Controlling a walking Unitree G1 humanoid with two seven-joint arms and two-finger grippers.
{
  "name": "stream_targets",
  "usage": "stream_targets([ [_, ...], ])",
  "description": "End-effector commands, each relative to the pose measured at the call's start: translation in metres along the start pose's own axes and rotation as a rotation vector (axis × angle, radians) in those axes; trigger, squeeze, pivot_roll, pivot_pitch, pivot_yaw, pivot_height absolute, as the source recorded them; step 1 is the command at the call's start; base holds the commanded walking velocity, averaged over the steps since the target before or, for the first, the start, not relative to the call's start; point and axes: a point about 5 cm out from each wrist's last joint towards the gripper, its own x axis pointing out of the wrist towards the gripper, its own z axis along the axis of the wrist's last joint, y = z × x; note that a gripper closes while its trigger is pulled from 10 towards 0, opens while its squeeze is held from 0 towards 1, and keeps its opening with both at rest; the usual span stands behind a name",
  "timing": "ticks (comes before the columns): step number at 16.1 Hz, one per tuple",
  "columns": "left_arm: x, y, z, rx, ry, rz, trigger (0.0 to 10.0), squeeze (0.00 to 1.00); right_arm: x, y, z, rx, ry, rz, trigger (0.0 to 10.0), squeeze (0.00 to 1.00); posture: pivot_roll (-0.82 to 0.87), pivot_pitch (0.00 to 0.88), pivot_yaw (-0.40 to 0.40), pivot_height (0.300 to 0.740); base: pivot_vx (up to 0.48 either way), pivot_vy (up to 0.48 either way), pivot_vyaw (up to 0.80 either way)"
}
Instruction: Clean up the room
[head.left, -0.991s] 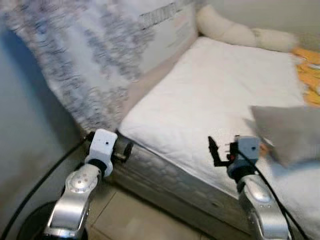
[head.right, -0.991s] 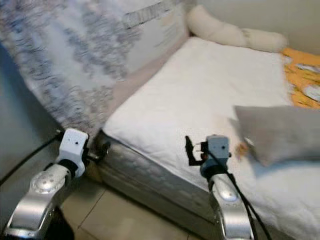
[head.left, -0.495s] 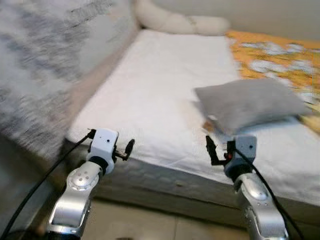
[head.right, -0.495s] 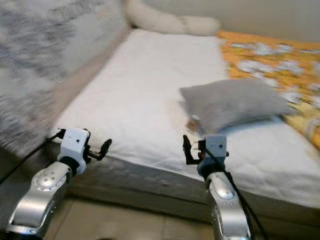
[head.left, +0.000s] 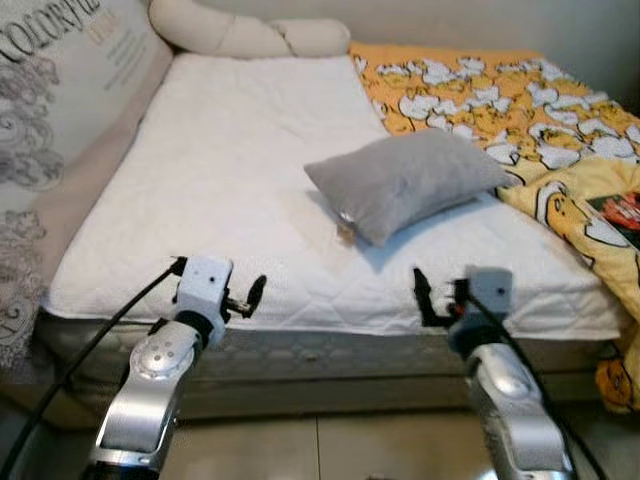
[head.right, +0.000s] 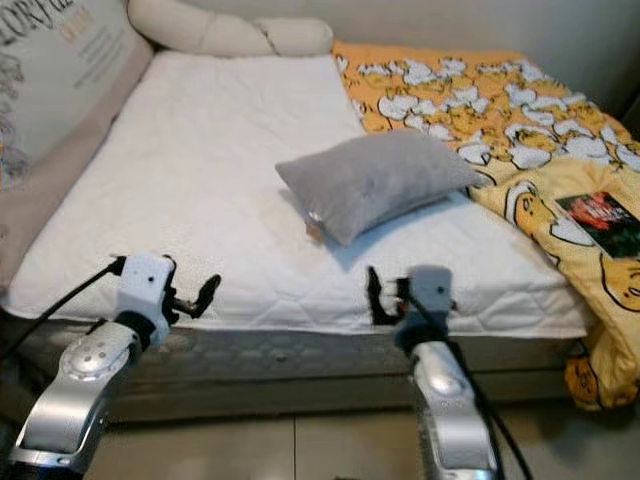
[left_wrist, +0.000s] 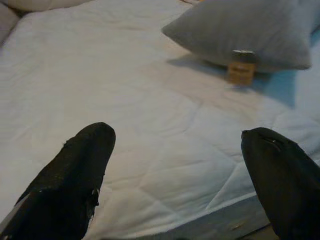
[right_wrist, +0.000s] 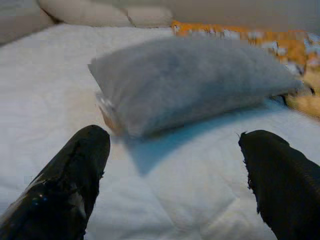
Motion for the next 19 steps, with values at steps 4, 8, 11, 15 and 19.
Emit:
stream_targets([
  [4, 0.0015, 0.003, 0.0034, -0.007, -0.017, 0.016, 10.0, 0.0, 0.0069, -0.0059, 0.0023, -0.011, -0.004, -0.03, 10.0, 0.0, 0.02, 0.0, -0.03, 0.74, 0.336, 0.0, -0.2],
  [8, 0.0018, 0.0035, 0.0037, -0.008, -0.02, 0.018, 10.0, 0.0, 0.008, -0.0052, 0.0003, -0.014, -0.009, -0.016, 10.0, 0.0, 0.02, 0.0, -0.031, 0.74, 0.339, 0.0, -0.6],
  [11, 0.0026, 0.0038, 0.0041, -0.01, -0.022, 0.024, 10.0, 0.0, 0.0091, -0.0057, 0.0005, -0.014, -0.014, -0.006, 10.0, 0.0, 0.02, 0.0, -0.032, 0.74, 0.34, 0.0, 0.0],
  [15, 0.0038, 0.0039, 0.0049, -0.01, -0.024, 0.028, 10.0, 0.0, 0.0106, -0.0007, 0.0, 0.003, 0.001, 0.086, 10.0, 0.0, 0.02, 0.0, -0.032, 0.74, 0.341, 0.0, 0.0],
  [19, 0.0043, 0.0047, 0.0054, -0.008, -0.026, 0.027, 10.0, 0.0, 0.0121, -0.0012, 0.0011, -0.052, -0.014, 0.077, 10.0, 0.0, 0.02, 0.0, -0.031, 0.74, 0.339, 0.0, 0.8],
])
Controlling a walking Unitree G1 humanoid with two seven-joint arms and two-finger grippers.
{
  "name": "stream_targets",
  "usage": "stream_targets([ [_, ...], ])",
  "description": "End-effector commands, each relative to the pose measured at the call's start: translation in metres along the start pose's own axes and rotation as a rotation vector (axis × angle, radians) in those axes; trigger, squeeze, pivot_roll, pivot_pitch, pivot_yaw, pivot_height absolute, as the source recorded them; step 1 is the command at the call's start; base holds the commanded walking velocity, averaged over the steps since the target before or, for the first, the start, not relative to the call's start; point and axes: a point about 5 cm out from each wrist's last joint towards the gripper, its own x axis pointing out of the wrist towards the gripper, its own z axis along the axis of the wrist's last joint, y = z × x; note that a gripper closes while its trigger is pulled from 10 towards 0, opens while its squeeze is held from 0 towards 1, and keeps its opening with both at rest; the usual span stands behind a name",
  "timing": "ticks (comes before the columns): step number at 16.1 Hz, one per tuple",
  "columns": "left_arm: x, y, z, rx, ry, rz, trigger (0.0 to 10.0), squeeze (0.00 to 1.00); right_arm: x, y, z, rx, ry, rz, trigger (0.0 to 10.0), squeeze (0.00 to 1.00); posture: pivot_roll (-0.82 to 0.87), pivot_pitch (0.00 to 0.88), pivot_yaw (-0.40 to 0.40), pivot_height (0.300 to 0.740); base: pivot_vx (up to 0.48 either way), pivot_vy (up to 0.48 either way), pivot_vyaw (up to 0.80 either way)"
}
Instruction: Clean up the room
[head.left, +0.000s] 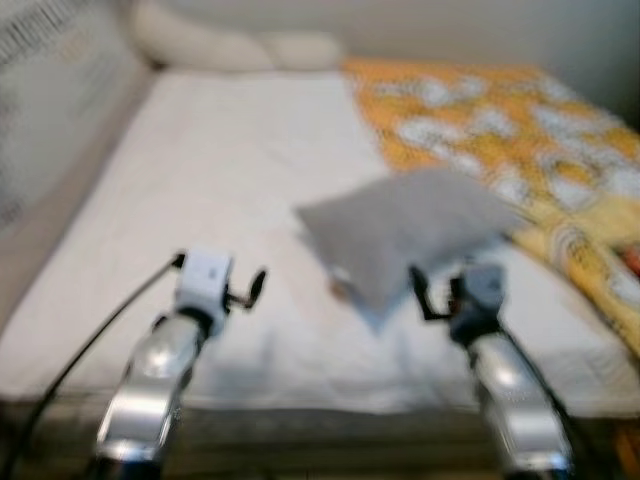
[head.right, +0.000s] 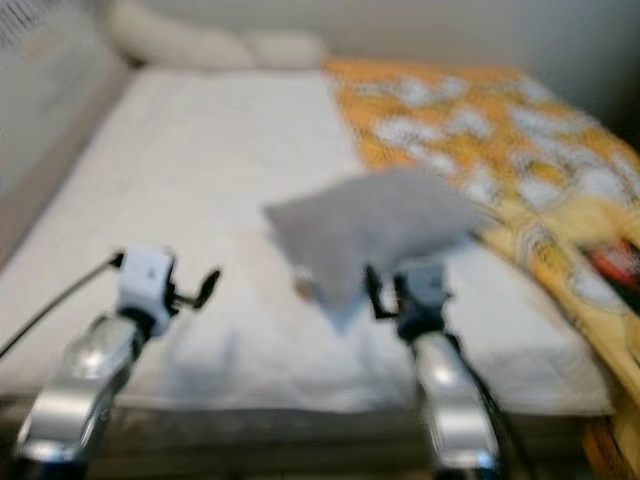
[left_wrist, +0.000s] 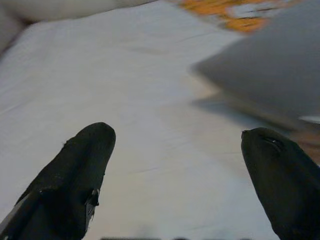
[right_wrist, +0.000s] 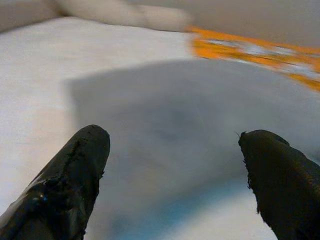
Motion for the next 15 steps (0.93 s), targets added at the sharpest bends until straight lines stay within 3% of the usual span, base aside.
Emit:
stream_targets([
  [1, 0.002, -0.002, 0.003, 0.002, -0.012, -0.005, 10.0, 0.0, -0.001, -0.009, 0.003, 0.019, -0.019, -0.034, 10.0, 0.0, 0.02, 0.0, -0.031, 0.74, 0.337, 0.0, 0.0],
  [8, 0.002, -0.002, 0.004, 0.009, -0.013, -0.005, 10.0, 0.0, -0.002, -0.007, 0.0, 0.027, -0.011, -0.016, 10.0, 0.0, 0.02, 0.0, -0.03, 0.74, 0.336, 0.0, 0.0],
  [12, 0.001, -0.005, 0.006, 0.013, -0.026, -0.022, 10.0, 0.0, -0.002, -0.007, -0.002, 0.046, 0.014, -0.005, 10.0, 0.0, 0.02, 0.0, -0.03, 0.74, 0.0, 0.0, 0.0],
  [13, 0.001, -0.006, 0.005, 0.02, -0.024, -0.032, 10.0, 0.0, -0.003, -0.009, -0.006, 0.034, 0.051, -0.015, 10.0, 1.0, 0.02, 0.0, -0.03, 0.74, 0.0, 0.0, 0.0],
  [15, 0.0, -0.007, 0.006, 0.032, -0.024, -0.044, 10.0, 0.0, -0.004, -0.015, -0.01, 0.03, 0.091, -0.06, 10.0, 1.0, 0.02, 0.0, -0.028, 0.74, 0.0, 0.0, 0.0],
])
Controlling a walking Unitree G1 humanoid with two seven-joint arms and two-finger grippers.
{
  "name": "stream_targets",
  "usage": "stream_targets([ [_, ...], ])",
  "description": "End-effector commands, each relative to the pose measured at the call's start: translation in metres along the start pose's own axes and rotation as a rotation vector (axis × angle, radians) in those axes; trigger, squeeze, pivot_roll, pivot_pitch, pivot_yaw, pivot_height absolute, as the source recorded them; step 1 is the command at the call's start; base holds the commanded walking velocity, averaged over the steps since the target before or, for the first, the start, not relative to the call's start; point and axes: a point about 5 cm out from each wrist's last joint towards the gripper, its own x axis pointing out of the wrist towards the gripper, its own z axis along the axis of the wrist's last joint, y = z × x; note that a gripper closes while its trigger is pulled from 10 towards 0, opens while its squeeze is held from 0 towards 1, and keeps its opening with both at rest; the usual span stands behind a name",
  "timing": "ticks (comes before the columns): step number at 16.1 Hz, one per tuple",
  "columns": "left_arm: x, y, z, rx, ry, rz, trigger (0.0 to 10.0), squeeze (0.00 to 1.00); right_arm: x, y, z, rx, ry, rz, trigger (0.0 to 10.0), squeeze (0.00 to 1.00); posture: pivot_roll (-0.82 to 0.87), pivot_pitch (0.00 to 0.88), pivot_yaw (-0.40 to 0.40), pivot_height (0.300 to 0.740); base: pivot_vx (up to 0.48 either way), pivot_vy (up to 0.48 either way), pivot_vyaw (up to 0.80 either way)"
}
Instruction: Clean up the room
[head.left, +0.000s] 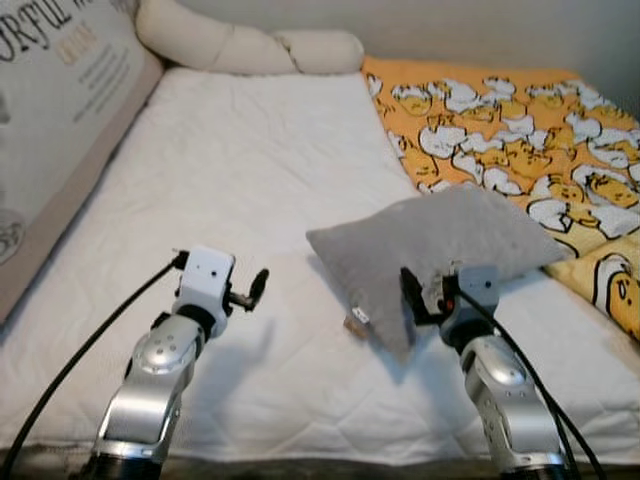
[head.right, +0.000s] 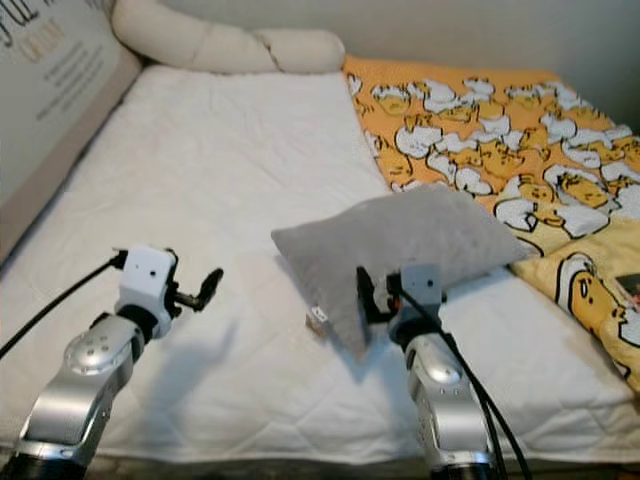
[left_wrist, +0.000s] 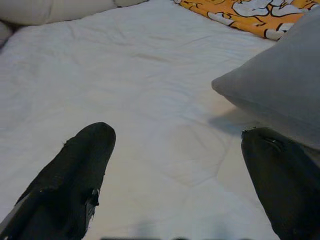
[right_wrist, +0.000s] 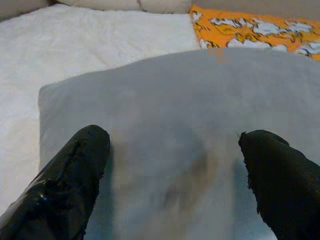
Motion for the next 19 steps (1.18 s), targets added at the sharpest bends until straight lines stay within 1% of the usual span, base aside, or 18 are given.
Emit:
stream_targets([
  [1, -0.002, -0.001, 0.005, 0.035, -0.015, -0.021, 10.0, 0.0, 0.0, -0.01, 0.0, 0.008, 0.021, -0.066, 10.0, 1.0, 0.02, 0.0, -0.028, 0.74, 0.0, 0.0, 0.0],
  [3, -0.002, -0.005, 0.006, 0.08, -0.011, -0.074, 10.0, 0.0, 0.002, -0.024, 0.003, 0.062, 0.033, -0.154, 10.0, 1.0, 0.02, 0.0, -0.029, 0.74, 0.0, 0.0, 0.0],
  [5, -0.002, -0.007, 0.008, 0.079, -0.022, -0.131, 10.0, 0.0, 0.005, -0.04, 0.006, 0.122, 0.047, -0.256, 10.0, 1.0, 0.01, 0.0, -0.024, 0.74, 0.0, 0.0, 0.0],
  [6, 0.0, -0.01, 0.012, 0.079, -0.046, -0.199, 10.0, 0.0, 0.011, -0.053, 0.004, 0.177, 0.078, -0.333, 10.0, 1.0, 0.01, 0.0, -0.022, 0.74, 0.0, 0.0, 0.0],
  [7, 0.002, -0.013, 0.016, 0.084, -0.061, -0.256, 10.0, 0.0, 0.017, -0.062, 0.001, 0.223, 0.123, -0.359, 10.0, 1.0, 0.01, 0.0, -0.019, 0.74, 0.0, 0.0, 0.0],
  [8, 0.004, -0.015, 0.019, 0.09, -0.068, -0.295, 10.0, 0.0, 0.023, -0.066, -0.001, 0.254, 0.159, -0.353, 10.0, 1.0, 0.01, 0.0, -0.019, 0.74, 0.0, 0.0, 0.0],
  [9, 0.006, -0.018, 0.023, 0.1, -0.076, -0.344, 10.0, 0.0, 0.033, -0.069, -0.001, 0.375, 0.173, -0.323, 10.0, 1.0, 0.02, 0.0, -0.007, 0.74, 0.0, 0.0, 0.0],
  [10, 0.008, -0.02, 0.026, 0.111, -0.077, -0.386, 10.0, 0.0, 0.043, -0.071, 0.001, 0.523, 0.174, -0.311, 10.0, 1.0, 0.02, 0.0, -0.005, 0.74, 0.0, 0.0, 0.0],
  [11, 0.008, -0.021, 0.027, 0.122, -0.077, -0.406, 10.0, 0.0, 0.049, -0.073, 0.001, 0.635, 0.179, -0.306, 10.0, 0.77, 0.02, 0.0, -0.003, 0.74, 0.0, 0.0, 0.0],
  [12, 0.009, -0.022, 0.027, 0.125, -0.076, -0.418, 10.0, 0.0, 0.054, -0.073, -0.002, 0.753, 0.194, -0.296, 10.0, 0.0, 0.02, 0.0, -0.002, 0.74, 0.0, 0.0, 0.0],
  [14, 0.01, -0.021, 0.027, 0.134, -0.071, -0.442, 10.0, 0.0, 0.057, -0.072, -0.012, 0.916, 0.259, -0.305, 10.0, 0.0, 0.03, 0.0, -0.001, 0.74, 0.0, 0.0, 0.0],
  [15, 0.01, -0.021, 0.027, 0.134, -0.071, -0.448, 10.0, 0.0, 0.059, -0.069, -0.014, 0.993, 0.257, -0.275, 10.0, 0.0, 0.03, 0.0, -0.003, 0.74, 0.0, 0.0, 0.0],
  [16, 0.01, -0.022, 0.027, 0.132, -0.068, -0.459, 10.0, 0.0, 0.06, -0.068, -0.015, 1.035, 0.254, -0.27, 10.0, 0.0, 0.03, 0.0, -0.005, 0.74, 0.0, 0.0, 0.0],
  [17, 0.007, -0.023, 0.025, 0.128, -0.052, -0.496, 10.0, 0.0, 0.06, -0.066, -0.019, 1.09, 0.245, -0.267, 10.0, 0.0, 0.03, 0.0, -0.01, 0.74, 0.0, 0.0, 0.0],
  [18, 0.006, -0.023, 0.024, 0.127, -0.046, -0.508, 10.0, 0.0, 0.06, -0.066, -0.019, 1.093, 0.235, -0.268, 4.2, 0.0, 0.03, 0.0, -0.013, 0.74, 0.0, 0.0, 0.0],
  [19, 0.005, -0.023, 0.024, 0.126, -0.041, -0.519, 10.0, 0.0, 0.061, -0.066, -0.018, 1.105, 0.218, -0.265, 0.0, 0.0, 0.03, 0.0, -0.014, 0.74, 0.0, 0.0, 0.0],
])
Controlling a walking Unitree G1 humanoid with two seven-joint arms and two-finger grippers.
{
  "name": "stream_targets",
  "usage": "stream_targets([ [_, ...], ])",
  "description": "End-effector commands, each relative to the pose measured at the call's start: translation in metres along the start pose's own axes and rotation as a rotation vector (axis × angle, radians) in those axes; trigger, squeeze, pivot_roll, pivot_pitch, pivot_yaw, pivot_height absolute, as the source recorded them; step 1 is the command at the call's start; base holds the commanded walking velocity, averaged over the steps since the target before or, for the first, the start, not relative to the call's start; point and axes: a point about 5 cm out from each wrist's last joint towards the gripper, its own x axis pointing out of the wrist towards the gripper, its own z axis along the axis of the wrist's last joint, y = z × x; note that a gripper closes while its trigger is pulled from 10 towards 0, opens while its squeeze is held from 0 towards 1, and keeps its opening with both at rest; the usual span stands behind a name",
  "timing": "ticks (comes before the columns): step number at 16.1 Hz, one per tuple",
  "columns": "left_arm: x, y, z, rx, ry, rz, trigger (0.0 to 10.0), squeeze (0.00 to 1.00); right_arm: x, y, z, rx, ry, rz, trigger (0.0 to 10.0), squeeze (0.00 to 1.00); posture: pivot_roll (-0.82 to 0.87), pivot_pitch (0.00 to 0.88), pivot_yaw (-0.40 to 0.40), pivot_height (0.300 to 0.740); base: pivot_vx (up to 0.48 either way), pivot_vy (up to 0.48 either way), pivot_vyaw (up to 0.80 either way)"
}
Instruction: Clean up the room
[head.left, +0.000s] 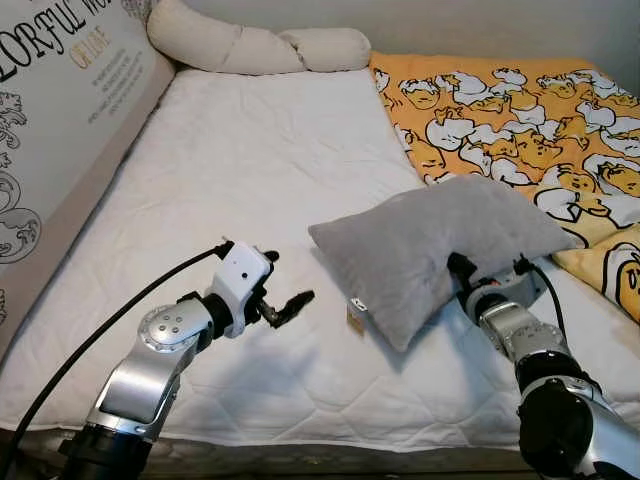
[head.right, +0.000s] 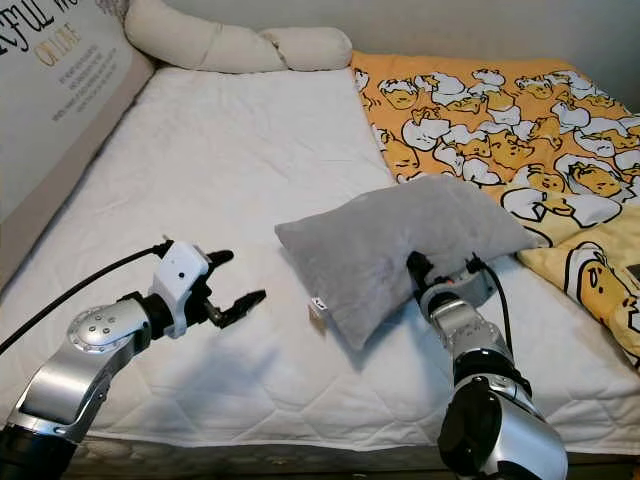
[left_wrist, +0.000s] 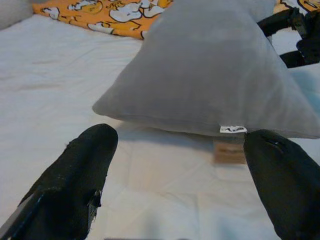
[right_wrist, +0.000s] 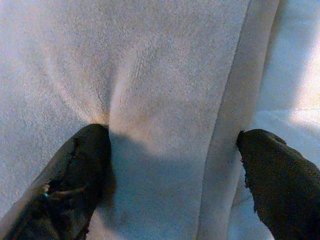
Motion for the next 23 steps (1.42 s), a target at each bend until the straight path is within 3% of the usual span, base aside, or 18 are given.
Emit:
stream_targets([
  [1, -0.001, -0.002, 0.003, 0.005, 0.002, -0.033, 10.0, 0.0, 0.002, 0.006, 0.001, 0.014, 0.003, 0.024, 0.0, 0.0, 0.03, 0.0, -0.017, 0.74, 0.0, 0.0, 0.0],
  [6, -0.01, 0.001, 0.001, -0.028, 0.004, -0.088, 10.0, 0.0, 0.003, 0.005, -0.003, 0.011, 0.024, 0.034, 0.0, 0.0, 0.03, 0.0, -0.018, 0.74, 0.0, 0.0, 0.0],
  [15, -0.009, 0.002, 0.0, -0.025, 0.011, -0.105, 10.0, 0.0, 0.003, 0.004, -0.004, 0.009, 0.023, 0.039, 0.0, 0.0, 0.03, 0.0, -0.021, 0.74, 0.0, 0.0, 0.0],
  [23, -0.011, -0.001, -0.003, -0.032, 0.014, -0.095, 10.0, 0.0, 0.005, 0.017, 0.0, 0.005, 0.017, 0.067, 0.0, 0.0, 0.03, 0.0, -0.032, 0.74, 0.0, 0.0, 0.0],
])
